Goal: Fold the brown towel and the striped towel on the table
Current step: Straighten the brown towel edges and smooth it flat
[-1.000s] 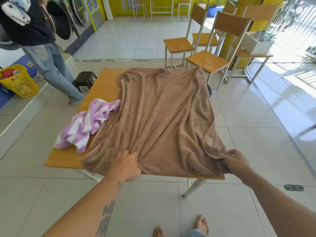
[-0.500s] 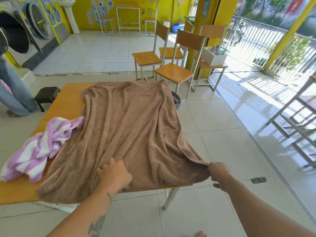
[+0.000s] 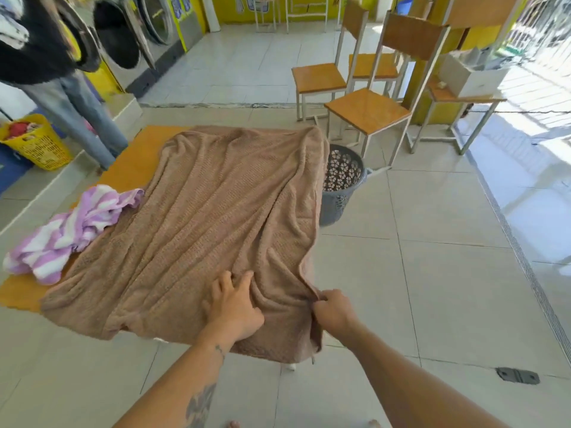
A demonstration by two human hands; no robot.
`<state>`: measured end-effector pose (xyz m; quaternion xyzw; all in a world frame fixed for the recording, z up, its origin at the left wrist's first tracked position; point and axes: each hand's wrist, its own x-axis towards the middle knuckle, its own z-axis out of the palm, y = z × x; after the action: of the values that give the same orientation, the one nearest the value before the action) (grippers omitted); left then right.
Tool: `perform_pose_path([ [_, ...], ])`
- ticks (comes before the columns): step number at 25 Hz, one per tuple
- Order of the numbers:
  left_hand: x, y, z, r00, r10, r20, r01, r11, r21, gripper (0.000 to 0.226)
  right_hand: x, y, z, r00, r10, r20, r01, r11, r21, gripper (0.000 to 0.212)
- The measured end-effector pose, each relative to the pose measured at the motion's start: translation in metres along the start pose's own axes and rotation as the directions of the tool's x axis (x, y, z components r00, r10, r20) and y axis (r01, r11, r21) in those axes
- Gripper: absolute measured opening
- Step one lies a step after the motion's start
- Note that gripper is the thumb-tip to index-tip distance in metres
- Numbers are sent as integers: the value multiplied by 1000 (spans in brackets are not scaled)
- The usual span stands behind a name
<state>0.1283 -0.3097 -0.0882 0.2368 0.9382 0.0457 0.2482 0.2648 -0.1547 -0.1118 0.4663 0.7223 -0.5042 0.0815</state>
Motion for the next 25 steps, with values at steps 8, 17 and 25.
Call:
perform_pose_path([
  [8, 21, 53, -11, 956, -107, -274, 53, 979, -197, 34, 50, -51, -89, 972, -216, 91, 234, 912, -336, 50],
  [17, 115, 92, -20, 938, -181, -295, 105, 961, -257, 38, 161, -107, -71, 965, -192, 179, 209, 975, -80, 10],
  [25, 131, 151, -34, 885, -219, -411, 67, 933, -353, 9, 229, -116, -144, 928, -25, 371, 125, 960, -249, 17],
])
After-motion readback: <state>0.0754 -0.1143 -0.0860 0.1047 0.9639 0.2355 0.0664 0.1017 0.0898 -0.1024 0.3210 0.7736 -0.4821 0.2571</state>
